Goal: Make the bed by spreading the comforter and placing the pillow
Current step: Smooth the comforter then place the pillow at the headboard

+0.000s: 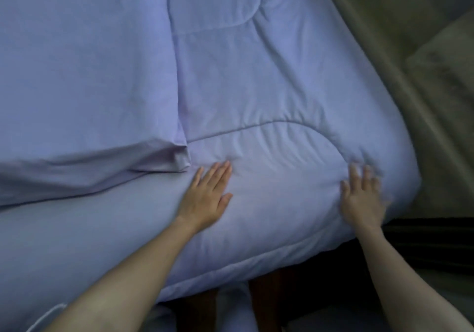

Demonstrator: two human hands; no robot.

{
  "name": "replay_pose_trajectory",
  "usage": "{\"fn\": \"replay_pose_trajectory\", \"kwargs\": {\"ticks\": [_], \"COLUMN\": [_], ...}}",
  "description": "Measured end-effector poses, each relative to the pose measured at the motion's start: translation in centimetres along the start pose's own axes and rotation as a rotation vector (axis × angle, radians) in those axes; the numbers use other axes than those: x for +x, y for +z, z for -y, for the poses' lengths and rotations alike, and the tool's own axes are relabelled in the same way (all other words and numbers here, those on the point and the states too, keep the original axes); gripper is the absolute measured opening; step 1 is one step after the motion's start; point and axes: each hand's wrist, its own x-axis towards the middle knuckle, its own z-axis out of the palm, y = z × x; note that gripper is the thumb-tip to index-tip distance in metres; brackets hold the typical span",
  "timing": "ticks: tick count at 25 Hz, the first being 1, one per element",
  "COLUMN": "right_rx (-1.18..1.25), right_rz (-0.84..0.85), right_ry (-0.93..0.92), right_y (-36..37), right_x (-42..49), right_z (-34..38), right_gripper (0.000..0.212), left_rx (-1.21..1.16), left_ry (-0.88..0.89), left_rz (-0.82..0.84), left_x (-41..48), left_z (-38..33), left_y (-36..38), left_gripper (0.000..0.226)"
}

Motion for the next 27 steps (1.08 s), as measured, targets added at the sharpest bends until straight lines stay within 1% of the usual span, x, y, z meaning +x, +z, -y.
{"fn": "replay_pose_trajectory", "kwargs": {"ticks": [2, 3, 4, 5, 6, 7, 8, 9, 10, 11, 12, 14, 15, 16, 17, 18, 19, 20, 21, 22, 23, 24, 26, 27], "right_rx": [0.111, 0.174, 0.227, 0.28, 0.317, 0.31, 0.255, 0.192, 0.132, 0.076, 0.037, -0.035, -0.067, -0.083, -0.075, -0.041, 0.018, 0.115, 0.241, 0.401, 0.579, 0.744, 0.958, 1.015], "right_rz": [-0.081, -0.133, -0.167, -0.155, -0.094, -0.001, 0.092, 0.163, 0.211, 0.238, 0.242, 0.186, 0.154, 0.14, 0.135, 0.128, 0.118, 0.106, 0.107, 0.155, 0.268, 0.426, 0.721, 0.79], "right_ry": [0.24, 0.28, 0.23, 0.104, -0.09, -0.332, -0.555, -0.705, -0.771, -0.771, -0.73, -0.655, -0.616, -0.56, -0.466, -0.35, -0.229, -0.152, -0.152, -0.219, -0.311, -0.378, -0.355, -0.332], "right_y": [-2.1, -2.9, -3.2, -3.2, -2.7, -2.0, -0.9, 0.1, 1.0, 1.5, 1.8, 1.5, 1.1, 0.5, -0.1, -0.5, -0.9, -1.4, -1.7, -2.1, -2.3, -2.7, -3.1, -3.0], "right_x": [2.6, 3.3, 3.6, 3.4, 2.8, 1.6, -0.3, -2.0, -2.9, -3.0, -2.6, -0.8, 0.5, 1.9, 2.8, 3.4, 3.3, 2.9, 2.2, 0.9, -0.9, -3.0, -6.9, -8.2], "right_z": [0.6, 3.0, 6.4, 10.5, 15.0, 19.4, 23.3, 25.9, 27.2, 27.4, 26.4, 23.0, 21.2, 19.8, 19.2, 19.7, 21.1, 23.2, 26.1, 29.2, 32.5, 35.4, 39.8, 41.1], "right_gripper": [0.05, 0.051, 0.054, 0.057, 0.057, 0.054, 0.052, 0.051, 0.05, 0.05, 0.052, 0.054, 0.055, 0.055, 0.055, 0.054, 0.053, 0.051, 0.05, 0.048, 0.048, 0.051, 0.061, 0.062], "left_rx": [0.027, 0.048, 0.066, 0.067, 0.065, 0.062, 0.052, 0.032, 0.006, -0.019, -0.05, -0.156, -0.266, -0.375, -0.441, -0.46, -0.457, -0.46, -0.472, -0.503, -0.541, -0.588, -0.604, -0.575], "left_ry": [0.007, -0.014, -0.057, -0.119, -0.193, -0.288, -0.412, -0.55, -0.713, -0.906, -1.122, -1.569, -1.765, -1.915, -2.003, -1.982, -1.87, -1.73, -1.601, -1.513, -1.445, -1.404, -1.398, -1.4], "left_rz": [-0.012, -0.014, -0.016, 0.001, 0.022, 0.047, 0.066, 0.067, 0.053, 0.056, 0.082, 0.113, 0.089, 0.0, -0.133, -0.288, -0.421, -0.516, -0.577, -0.609, -0.601, -0.538, -0.375, -0.325], "left_x": [-0.8, -1.7, -2.7, -3.9, -5.2, -6.7, -8.4, -10.1, -11.6, -13.1, -14.4, -16.5, -17.2, -17.9, -18.3, -18.7, -18.4, -17.6, -16.5, -15.1, -13.9, -12.7, -11.4, -11.3], "left_z": [0.7, 1.3, 1.9, 2.5, 3.2, 3.8, 4.5, 5.2, 5.9, 7.0, 8.2, 11.6, 13.4, 15.6, 17.8, 20.1, 22.1, 23.8, 25.3, 26.4, 27.5, 28.4, 29.8, 30.3], "left_y": [-0.2, -0.2, -0.2, -0.3, -0.3, -0.2, -0.1, 0.0, -0.2, -0.5, -1.1, -3.3, -4.8, -6.2, -7.5, -8.9, -10.3, -11.7, -13.2, -14.4, -15.2, -15.5, -15.5, -15.4], "left_gripper": [0.06, 0.059, 0.059, 0.06, 0.061, 0.063, 0.064, 0.066, 0.066, 0.065, 0.065, 0.066, 0.063, 0.059, 0.054, 0.049, 0.045, 0.043, 0.043, 0.046, 0.052, 0.06, 0.075, 0.076]}}
